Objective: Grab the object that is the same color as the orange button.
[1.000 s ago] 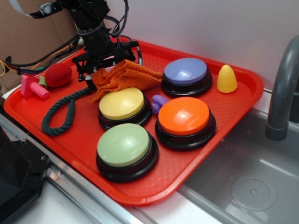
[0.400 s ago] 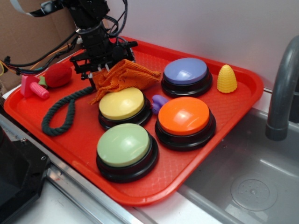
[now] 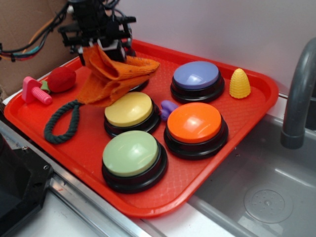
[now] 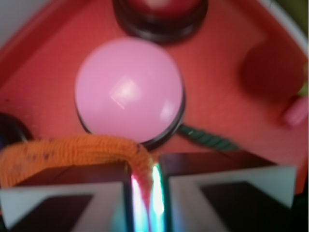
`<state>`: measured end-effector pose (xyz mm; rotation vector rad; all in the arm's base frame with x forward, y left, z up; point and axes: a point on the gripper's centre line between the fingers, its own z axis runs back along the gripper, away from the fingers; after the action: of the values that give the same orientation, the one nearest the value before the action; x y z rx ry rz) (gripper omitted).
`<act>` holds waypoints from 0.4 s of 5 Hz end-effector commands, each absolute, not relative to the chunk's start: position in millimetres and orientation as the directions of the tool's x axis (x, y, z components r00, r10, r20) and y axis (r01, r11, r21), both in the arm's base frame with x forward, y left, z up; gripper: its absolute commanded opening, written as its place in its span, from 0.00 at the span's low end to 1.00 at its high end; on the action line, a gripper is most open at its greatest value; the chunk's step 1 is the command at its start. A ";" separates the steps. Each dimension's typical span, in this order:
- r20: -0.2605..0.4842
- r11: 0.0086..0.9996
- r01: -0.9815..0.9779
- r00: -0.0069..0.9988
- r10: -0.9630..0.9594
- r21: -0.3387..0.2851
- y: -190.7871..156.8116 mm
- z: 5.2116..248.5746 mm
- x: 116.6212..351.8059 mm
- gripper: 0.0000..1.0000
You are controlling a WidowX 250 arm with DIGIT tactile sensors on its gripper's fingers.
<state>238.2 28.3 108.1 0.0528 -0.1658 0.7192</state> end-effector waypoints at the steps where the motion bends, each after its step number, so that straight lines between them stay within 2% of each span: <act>1: 0.174 0.936 -0.348 0.926 0.335 0.048 36.1 187.3 231.7 0.00; 2: 0.150 0.960 -0.280 0.950 0.272 0.031 42.0 213.7 214.4 0.00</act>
<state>208.7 33.0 196.6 0.0504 -0.0873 0.2755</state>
